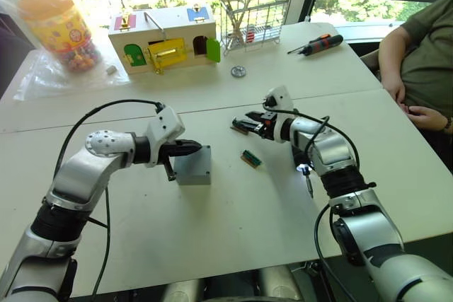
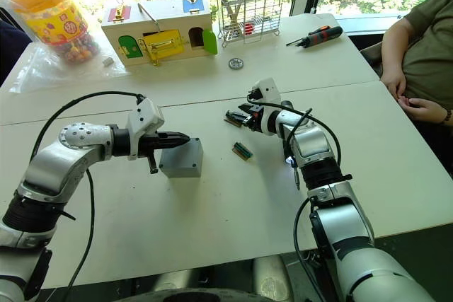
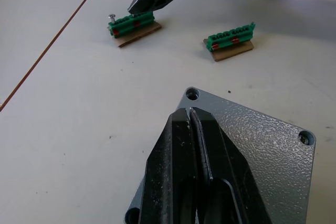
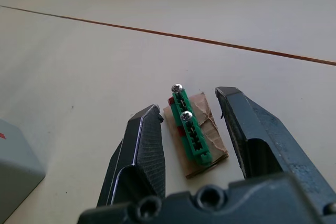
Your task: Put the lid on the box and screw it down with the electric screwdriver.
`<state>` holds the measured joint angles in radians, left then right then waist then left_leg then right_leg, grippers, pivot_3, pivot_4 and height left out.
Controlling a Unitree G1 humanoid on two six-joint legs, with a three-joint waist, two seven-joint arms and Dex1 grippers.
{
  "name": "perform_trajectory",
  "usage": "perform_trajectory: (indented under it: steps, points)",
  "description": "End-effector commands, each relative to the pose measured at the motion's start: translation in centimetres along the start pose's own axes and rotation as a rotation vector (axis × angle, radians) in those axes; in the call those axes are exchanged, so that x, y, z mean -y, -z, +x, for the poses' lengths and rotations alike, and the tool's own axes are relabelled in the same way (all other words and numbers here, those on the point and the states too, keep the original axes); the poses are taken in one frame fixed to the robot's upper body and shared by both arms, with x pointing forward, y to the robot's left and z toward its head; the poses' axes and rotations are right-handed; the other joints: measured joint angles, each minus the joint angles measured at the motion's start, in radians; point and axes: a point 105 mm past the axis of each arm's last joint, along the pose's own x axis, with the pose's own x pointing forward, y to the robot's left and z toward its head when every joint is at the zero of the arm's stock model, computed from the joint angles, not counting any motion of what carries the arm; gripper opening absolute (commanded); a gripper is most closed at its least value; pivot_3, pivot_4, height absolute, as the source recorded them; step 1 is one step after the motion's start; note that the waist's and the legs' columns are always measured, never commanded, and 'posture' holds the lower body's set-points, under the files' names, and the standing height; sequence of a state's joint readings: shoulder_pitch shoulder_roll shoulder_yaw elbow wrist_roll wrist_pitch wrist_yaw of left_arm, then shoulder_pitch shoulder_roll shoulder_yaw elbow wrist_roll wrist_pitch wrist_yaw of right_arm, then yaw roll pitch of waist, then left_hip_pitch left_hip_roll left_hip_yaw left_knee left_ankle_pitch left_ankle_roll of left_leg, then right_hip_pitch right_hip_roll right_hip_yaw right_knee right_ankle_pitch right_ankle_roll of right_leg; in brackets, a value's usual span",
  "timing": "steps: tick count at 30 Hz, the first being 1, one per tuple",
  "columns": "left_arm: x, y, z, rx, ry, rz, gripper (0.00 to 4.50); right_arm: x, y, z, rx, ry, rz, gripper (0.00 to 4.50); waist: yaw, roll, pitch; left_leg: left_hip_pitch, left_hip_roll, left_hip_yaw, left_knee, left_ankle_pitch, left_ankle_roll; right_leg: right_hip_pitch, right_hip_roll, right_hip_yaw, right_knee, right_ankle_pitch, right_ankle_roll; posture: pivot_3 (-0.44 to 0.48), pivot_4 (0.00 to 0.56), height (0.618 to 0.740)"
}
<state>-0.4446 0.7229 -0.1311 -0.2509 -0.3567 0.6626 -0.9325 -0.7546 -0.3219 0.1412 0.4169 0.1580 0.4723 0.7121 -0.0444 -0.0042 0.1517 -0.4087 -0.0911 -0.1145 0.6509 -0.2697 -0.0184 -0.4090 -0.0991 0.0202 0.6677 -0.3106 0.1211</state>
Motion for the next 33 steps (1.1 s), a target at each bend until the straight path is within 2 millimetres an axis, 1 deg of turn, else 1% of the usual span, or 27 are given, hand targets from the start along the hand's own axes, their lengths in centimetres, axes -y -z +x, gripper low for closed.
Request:
perform_trajectory:
  steps: [1, 11, 12, 13, 15, 21, 23, 25, 29, 33]
  points:
    - [0.0, -0.7, -0.2, 0.024, -0.009, 0.028, 0.00, 0.1, -1.7, 0.1, 0.051, 0.002, -0.034, 1.86, 0.000, 0.000, 0.000, 0.000, 0.000, 0.000, 0.000, 0.000, 0.000, 0.000, 0.000, 0.000, 0.000, 0.000, 0.000, 0.000, 0.150, 0.740]
    - [0.0, -0.7, 0.0, 0.022, -0.011, 0.032, 0.00, 0.0, -1.6, 0.5, 0.052, 0.000, -0.026, 1.86, 0.000, 0.000, 0.000, 0.000, 0.000, 0.000, 0.000, 0.000, 0.000, 0.000, 0.000, 0.000, 0.000, 0.000, 0.000, 0.000, 0.150, 0.740]
    - [-0.1, -0.7, 0.0, 0.022, -0.011, 0.032, 0.00, 0.1, -1.6, 0.5, 0.050, 0.000, -0.026, 1.36, 0.000, 0.000, 0.000, 0.000, 0.000, 0.000, 0.000, 0.000, 0.000, 0.000, 0.000, 0.000, 0.000, 0.000, 0.000, 0.000, 0.150, 0.740]
    - [-0.1, -0.7, 0.0, 0.022, -0.011, 0.033, 0.00, 0.1, -1.5, 0.5, 0.047, 0.001, -0.027, 1.03, -0.001, 0.000, 0.000, 0.000, 0.000, 0.000, 0.000, 0.000, 0.000, 0.000, 0.000, 0.000, 0.000, 0.000, 0.000, 0.000, 0.150, 0.740]
    - [-0.1, -0.7, 0.0, 0.022, -0.013, 0.034, 0.00, 0.1, -1.4, 0.5, 0.043, 0.002, -0.027, 0.05, -0.001, 0.000, 0.000, 0.000, 0.000, 0.000, 0.000, 0.000, 0.000, 0.000, 0.000, 0.000, 0.000, 0.000, 0.000, 0.000, 0.150, 0.740]
    - [-0.3, -0.8, 0.0, 0.024, -0.019, 0.036, 0.00, 0.1, -1.1, 0.4, 0.034, 0.002, -0.032, 0.05, -0.001, 0.000, 0.000, 0.000, 0.000, 0.000, 0.000, 0.000, 0.000, 0.000, 0.000, 0.000, 0.000, 0.000, 0.000, 0.000, 0.150, 0.740]
    - [-0.3, -0.8, -0.1, 0.025, -0.020, 0.036, 0.00, 0.0, -1.4, 0.3, 0.044, 0.000, -0.036, 0.05, -0.001, 0.000, 0.000, 0.000, 0.000, 0.000, 0.000, 0.000, 0.000, 0.000, 0.000, 0.000, 0.000, 0.000, 0.000, 0.000, 0.150, 0.740]
    - [-0.4, -0.8, -0.1, 0.025, -0.022, 0.037, 0.00, -0.1, -1.8, 0.2, 0.059, -0.007, -0.041, 0.05, -0.001, 0.000, 0.000, 0.000, 0.000, 0.000, 0.000, 0.000, 0.000, 0.000, 0.000, 0.000, 0.000, 0.000, 0.000, 0.000, 0.150, 0.740]
    - [-0.6, -0.8, -0.2, 0.025, -0.027, 0.036, 0.00, -0.4, -3.4, -0.4, 0.103, -0.020, -0.057, 0.05, -0.001, 0.000, 0.000, 0.000, 0.000, 0.000, 0.000, 0.000, 0.000, 0.000, 0.000, 0.000, 0.000, 0.000, 0.000, 0.000, 0.150, 0.740]
    - [-0.8, -0.7, -0.3, 0.026, -0.032, 0.035, 0.00, -0.5, -4.3, -0.9, 0.122, -0.016, -0.071, 0.05, 0.000, 0.000, 0.000, 0.000, 0.000, 0.000, 0.000, 0.000, 0.000, 0.000, 0.000, 0.000, 0.000, 0.000, 0.000, 0.000, 0.150, 0.740]
